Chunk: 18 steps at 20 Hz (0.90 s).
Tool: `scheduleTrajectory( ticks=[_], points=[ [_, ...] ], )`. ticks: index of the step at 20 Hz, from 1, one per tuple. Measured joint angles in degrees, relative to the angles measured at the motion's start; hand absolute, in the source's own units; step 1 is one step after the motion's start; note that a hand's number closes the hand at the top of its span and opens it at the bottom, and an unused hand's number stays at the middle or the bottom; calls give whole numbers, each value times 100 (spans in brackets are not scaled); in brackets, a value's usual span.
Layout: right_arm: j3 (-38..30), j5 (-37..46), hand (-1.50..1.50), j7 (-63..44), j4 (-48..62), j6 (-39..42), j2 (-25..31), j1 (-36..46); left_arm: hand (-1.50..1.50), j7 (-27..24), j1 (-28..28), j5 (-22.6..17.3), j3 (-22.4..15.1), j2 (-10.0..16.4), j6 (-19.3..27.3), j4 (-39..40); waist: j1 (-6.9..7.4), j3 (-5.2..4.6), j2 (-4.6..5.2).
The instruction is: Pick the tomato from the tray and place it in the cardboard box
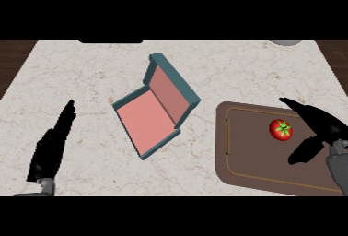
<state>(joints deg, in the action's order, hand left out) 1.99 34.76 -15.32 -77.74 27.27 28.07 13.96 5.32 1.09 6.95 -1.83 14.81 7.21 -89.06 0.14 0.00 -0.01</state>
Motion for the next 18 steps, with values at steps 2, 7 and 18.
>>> scheduleTrajectory(
  ticks=[2,7,18],
  points=[
    [-116,44,-150,34,-47,84,4,-7,0,10,30,29,55,-29,-69,-54,-2,0,0],
    [-239,206,-150,64,-40,142,-153,-2,0,-27,-75,120,186,-114,-195,46,-5,0,-1],
    [-287,755,-150,541,557,-137,-449,45,0,-71,-25,249,433,-247,-414,26,0,0,-1]
  ],
)
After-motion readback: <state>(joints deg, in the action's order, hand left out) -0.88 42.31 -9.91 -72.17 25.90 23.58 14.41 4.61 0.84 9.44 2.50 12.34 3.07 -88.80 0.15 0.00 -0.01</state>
